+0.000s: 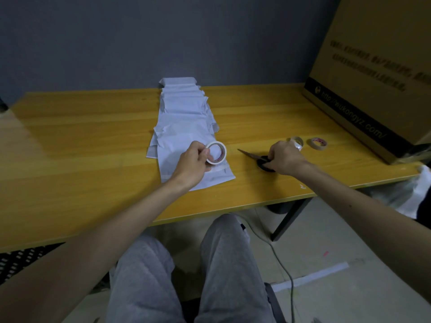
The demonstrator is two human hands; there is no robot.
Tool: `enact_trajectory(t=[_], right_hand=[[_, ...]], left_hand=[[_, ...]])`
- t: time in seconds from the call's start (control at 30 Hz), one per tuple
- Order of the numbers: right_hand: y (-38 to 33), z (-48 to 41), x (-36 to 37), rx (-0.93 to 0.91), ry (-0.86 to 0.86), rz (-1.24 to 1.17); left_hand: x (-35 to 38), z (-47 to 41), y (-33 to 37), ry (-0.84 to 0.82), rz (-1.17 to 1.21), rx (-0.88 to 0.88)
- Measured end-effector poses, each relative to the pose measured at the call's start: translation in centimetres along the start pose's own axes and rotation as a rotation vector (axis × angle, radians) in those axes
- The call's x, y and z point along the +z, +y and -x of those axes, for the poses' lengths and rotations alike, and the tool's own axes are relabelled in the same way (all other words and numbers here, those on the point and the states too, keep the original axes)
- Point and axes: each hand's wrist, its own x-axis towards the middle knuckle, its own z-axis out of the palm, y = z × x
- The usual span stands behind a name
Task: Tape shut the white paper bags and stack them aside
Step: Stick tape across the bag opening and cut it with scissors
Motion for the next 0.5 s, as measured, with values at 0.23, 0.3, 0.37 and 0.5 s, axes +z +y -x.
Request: enact_trajectory(t=[0.23,0.3,0.37,0.5], right_hand=[[-0.8,-0.2,0.1,-0.109,0.166,0.013],[-1.9,0.3,0.1,-0.195,0.186,-0.197],[-3.2,0.8,0.1,-0.246,0.050,-0.489],[-3.5,0.3,1.1,-0.220,0.065,-0.708]], left_hand=[[0.0,-0.6,0.9,-0.024,-0.057,0.066],[0.2,-1.0,1.5,-0.045,-0.080,0.095],[0.5,-1.4,1.9,-0.067,-0.104,0.130],[1.2,-2.0,2.0,-0.116,-0.144,0.194]])
